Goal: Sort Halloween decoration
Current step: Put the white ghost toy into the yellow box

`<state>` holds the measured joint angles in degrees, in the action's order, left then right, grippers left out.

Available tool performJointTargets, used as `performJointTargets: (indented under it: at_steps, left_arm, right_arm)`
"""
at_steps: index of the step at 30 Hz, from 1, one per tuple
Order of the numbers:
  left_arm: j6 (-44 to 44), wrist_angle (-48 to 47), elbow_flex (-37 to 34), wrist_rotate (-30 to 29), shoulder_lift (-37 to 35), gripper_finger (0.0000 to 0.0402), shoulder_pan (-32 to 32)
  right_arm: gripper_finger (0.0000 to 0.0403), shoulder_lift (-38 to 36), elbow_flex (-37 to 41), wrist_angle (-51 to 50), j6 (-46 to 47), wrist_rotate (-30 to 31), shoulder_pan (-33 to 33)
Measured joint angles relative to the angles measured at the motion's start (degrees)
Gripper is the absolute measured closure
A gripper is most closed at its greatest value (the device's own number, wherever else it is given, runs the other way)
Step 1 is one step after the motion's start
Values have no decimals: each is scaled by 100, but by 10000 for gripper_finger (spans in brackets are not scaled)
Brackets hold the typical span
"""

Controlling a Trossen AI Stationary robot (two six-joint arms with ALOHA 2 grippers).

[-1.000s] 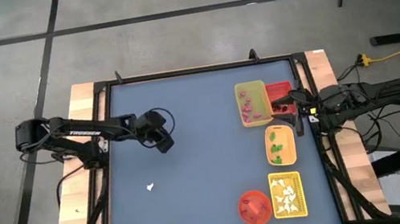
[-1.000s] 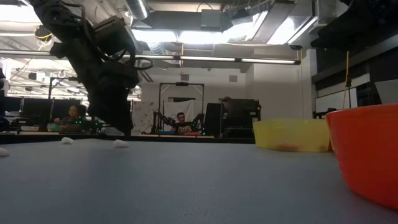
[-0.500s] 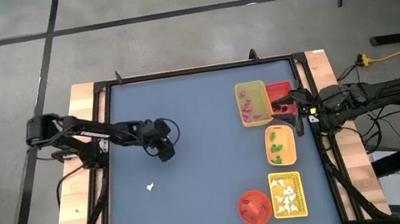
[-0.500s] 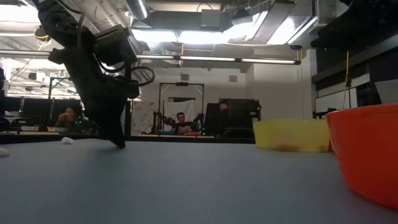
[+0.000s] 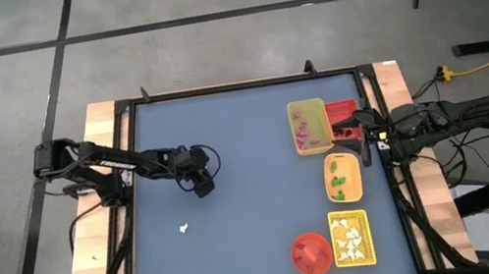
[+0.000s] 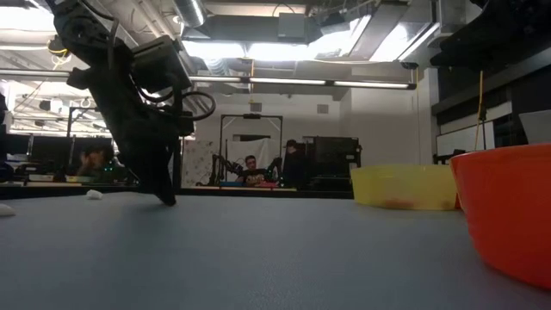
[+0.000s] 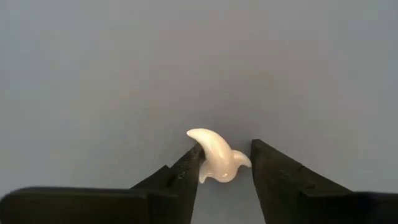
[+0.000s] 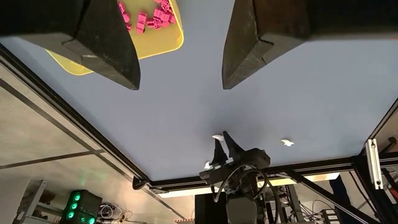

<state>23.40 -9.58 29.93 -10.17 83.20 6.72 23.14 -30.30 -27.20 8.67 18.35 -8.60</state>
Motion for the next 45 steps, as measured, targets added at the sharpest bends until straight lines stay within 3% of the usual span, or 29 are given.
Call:
performJointTargets:
  at_steps: [9,23,37,45]
  left_arm:
    - [-2,-5,-8,13,4,323,0]
    - [50,10,-15,58,4,329,0]
    - [579,1317,-37,1069,31,332,-2]
    - [761,1523,-34,1109,24,331,-5]
  right_arm:
    - [178,0,0,0,0,-2,0]
    - [178,0,0,0,1,-2,0]
    - [178,2,0,0,2,0,0]
    - [178,2,0,0,2,-2,0]
